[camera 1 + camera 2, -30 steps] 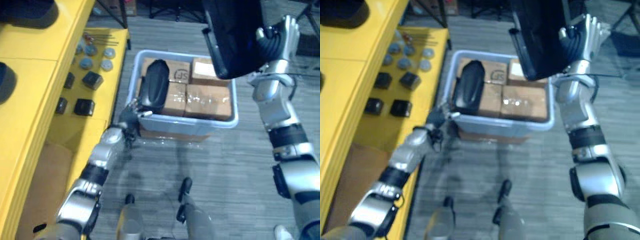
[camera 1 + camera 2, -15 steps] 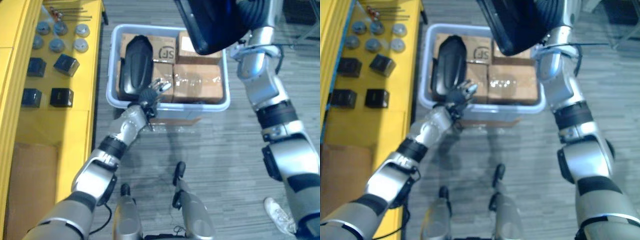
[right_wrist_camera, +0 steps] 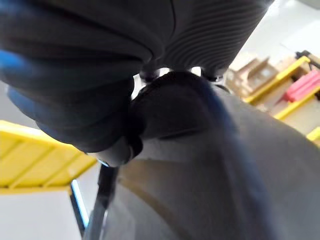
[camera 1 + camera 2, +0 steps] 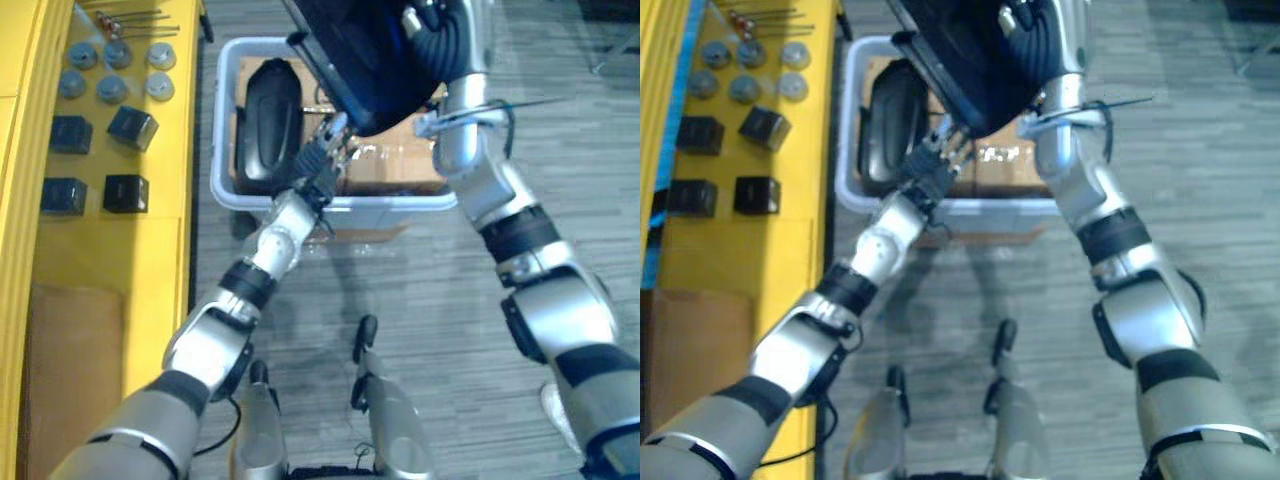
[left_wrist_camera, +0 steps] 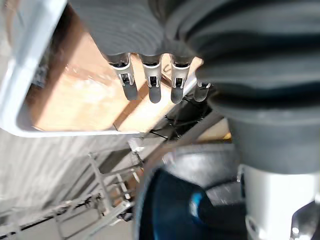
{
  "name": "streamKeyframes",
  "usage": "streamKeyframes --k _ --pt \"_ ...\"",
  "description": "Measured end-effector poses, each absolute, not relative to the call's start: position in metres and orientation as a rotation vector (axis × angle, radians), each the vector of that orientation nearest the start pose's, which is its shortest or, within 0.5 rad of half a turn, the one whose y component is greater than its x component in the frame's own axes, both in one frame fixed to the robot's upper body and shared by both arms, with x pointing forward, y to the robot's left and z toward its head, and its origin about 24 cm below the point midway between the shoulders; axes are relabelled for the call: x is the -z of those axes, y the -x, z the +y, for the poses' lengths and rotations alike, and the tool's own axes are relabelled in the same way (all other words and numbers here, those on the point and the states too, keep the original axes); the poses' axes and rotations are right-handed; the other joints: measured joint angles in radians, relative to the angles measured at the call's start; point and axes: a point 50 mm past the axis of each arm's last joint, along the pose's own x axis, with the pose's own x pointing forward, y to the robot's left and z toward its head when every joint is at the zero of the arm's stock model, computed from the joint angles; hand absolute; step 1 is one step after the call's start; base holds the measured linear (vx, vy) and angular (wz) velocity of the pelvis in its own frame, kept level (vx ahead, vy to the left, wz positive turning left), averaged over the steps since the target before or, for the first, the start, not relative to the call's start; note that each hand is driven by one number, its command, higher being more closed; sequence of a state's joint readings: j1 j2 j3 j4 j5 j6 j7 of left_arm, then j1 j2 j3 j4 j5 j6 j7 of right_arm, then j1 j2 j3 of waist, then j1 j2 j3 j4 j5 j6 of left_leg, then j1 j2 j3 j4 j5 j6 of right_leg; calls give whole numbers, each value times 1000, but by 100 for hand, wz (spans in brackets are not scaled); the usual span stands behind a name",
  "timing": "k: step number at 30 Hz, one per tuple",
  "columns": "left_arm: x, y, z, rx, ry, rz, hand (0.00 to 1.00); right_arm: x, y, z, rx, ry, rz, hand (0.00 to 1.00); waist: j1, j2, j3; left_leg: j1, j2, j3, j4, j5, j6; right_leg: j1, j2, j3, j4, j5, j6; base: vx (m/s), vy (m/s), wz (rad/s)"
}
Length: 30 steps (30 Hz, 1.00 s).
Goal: Walk over and take plastic housings, then place them on the shelf
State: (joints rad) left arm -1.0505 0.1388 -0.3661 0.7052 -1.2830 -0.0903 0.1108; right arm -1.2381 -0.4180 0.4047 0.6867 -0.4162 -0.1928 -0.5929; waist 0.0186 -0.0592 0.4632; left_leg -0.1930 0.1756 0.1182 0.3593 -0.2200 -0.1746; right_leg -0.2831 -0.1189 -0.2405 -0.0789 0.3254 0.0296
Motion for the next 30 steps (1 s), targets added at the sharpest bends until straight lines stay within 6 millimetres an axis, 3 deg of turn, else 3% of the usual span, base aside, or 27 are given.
streamKeyframes --k 9,24,25,30 --pt "-202 -392 40 314 871 -85 0 -302 -377 -89 239 823 -1018 100 -6 0 0 14 0 12 0 -2 -1 5 3 18 0 6 -1 -2 1 -3" --pt "-192 -391 50 186 842 -129 0 -277 -358 -79 151 788 -1069 100 -25 -4 1 30 13 31 33 -28 1 23 15 35 0 9 0 -8 4 -5" --pt "-191 -391 51 183 842 -132 100 -277 -358 -78 144 791 -1069 100 -26 -6 2 34 14 32 33 -29 1 25 16 37 0 9 0 2 -2 -5" --pt "-188 -391 55 191 850 -160 100 -271 -353 -80 124 788 -1067 100 -31 -30 6 34 15 34 35 -31 1 25 17 41 0 7 2 0 -1 -1"
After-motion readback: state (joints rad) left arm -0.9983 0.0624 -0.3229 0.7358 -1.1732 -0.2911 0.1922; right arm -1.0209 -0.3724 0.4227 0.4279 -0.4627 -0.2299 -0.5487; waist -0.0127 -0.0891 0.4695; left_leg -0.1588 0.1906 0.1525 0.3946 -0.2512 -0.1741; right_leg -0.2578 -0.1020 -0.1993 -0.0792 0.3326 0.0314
